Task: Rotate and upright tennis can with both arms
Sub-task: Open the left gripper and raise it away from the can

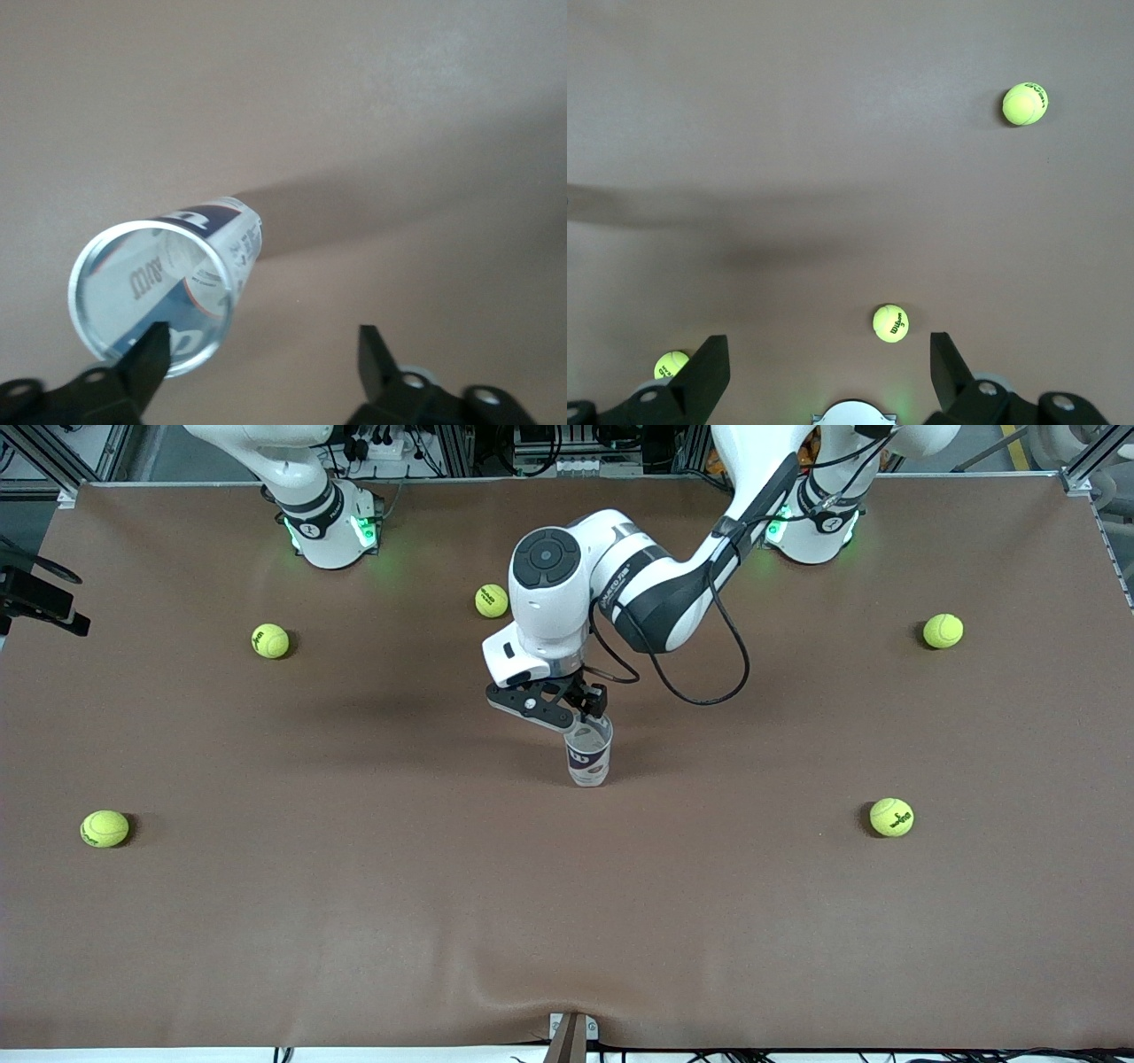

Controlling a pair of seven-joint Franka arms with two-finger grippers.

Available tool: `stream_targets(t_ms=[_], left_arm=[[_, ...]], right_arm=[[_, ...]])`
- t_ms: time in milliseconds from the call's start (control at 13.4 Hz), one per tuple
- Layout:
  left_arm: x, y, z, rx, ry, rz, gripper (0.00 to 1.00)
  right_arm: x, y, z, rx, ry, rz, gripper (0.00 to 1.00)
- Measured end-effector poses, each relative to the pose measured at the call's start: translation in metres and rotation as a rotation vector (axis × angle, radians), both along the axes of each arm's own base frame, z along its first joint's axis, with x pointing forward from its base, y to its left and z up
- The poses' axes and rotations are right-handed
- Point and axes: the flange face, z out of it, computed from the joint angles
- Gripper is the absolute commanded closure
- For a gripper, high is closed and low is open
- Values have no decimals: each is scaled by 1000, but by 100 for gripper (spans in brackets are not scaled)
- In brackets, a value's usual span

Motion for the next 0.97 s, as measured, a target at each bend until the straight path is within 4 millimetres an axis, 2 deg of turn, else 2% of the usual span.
stream_targets(t_ms=[75, 225, 374, 524, 674, 824, 974], left_arm=[[5, 4, 11, -10, -13, 10, 0], [20, 26, 44, -13, -30, 47, 0], [38, 65, 98, -21, -63, 107, 0], [54, 124, 162, -21, -95, 191, 0], [64, 194, 211, 4, -95, 289, 0], [70, 257, 239, 36, -78, 364, 0], [76, 307, 251, 66, -55, 365, 0]], right_arm=[[0, 0, 0, 0, 0, 0, 0], [0, 0, 0, 0, 0, -1, 0], [0, -1, 0, 0, 0, -1, 0], [0, -1, 0, 0, -1, -2, 0], [1, -3, 0, -1, -9, -6, 0], [2, -5, 1, -3, -23, -9, 0], [5, -6, 3, -6, -45, -15, 0]])
